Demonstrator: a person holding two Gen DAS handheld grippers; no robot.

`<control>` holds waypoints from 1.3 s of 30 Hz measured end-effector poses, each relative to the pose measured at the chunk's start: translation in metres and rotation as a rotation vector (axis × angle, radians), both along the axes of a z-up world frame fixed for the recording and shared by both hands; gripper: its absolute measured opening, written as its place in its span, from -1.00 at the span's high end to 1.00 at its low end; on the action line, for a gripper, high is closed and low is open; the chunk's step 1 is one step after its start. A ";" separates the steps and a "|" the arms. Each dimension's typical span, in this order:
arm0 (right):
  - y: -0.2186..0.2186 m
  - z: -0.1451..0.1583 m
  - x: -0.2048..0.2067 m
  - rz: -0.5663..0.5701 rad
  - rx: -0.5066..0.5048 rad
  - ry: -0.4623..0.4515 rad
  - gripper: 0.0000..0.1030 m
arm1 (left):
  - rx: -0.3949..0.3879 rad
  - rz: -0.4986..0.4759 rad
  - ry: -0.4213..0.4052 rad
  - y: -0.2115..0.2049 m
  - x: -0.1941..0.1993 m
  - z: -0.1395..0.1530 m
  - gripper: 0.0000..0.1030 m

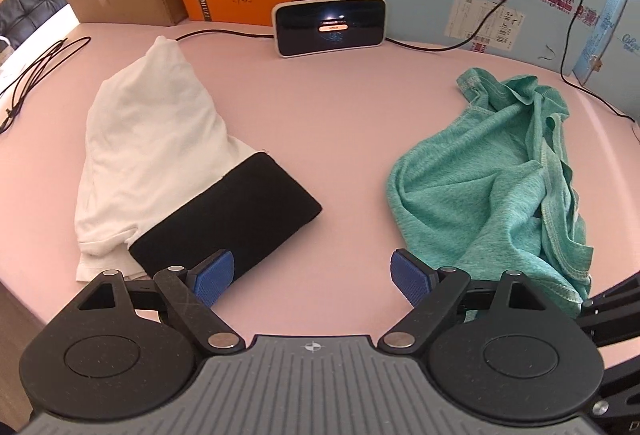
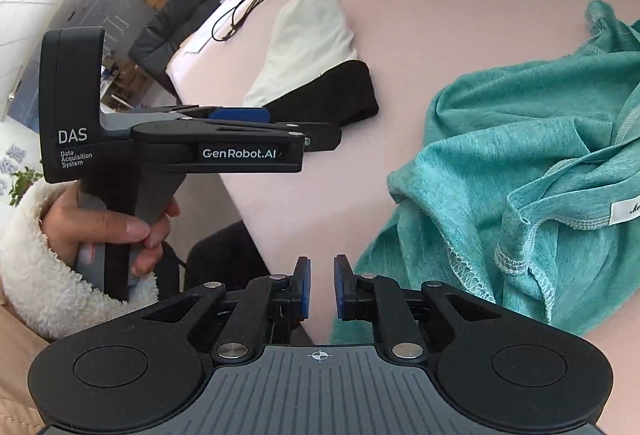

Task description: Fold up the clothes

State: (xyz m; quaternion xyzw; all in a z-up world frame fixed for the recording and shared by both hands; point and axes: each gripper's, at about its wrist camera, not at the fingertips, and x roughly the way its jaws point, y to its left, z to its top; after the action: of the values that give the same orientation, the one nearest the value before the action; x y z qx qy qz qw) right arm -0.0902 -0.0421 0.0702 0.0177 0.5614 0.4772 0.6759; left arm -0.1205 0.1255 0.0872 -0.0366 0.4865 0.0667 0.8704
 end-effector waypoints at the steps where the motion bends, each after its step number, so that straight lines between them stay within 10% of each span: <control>1: -0.003 0.002 0.001 -0.018 0.002 -0.006 0.69 | -0.004 -0.017 0.002 -0.004 0.001 -0.001 -0.66; 13: -0.090 0.023 0.009 -0.410 0.002 -0.072 0.57 | -0.008 -0.177 0.011 -0.048 0.023 -0.005 -0.67; 26: -0.084 0.006 0.015 -0.416 -0.063 -0.084 0.40 | -0.024 -0.182 0.034 -0.049 0.025 -0.008 -0.71; 32: -0.086 -0.001 0.017 -0.426 -0.069 -0.106 0.83 | -0.033 -0.182 0.045 -0.050 0.027 -0.011 -0.71; 39: -0.127 0.014 0.022 -0.572 -0.147 -0.245 0.89 | -0.033 -0.213 0.049 -0.059 0.035 -0.013 -0.71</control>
State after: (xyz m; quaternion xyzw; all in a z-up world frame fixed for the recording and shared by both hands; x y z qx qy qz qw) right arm -0.0684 -0.1695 0.0839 0.0682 0.4809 0.2243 0.8448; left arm -0.0857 0.0666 0.0739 0.0025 0.5100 -0.0333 0.8596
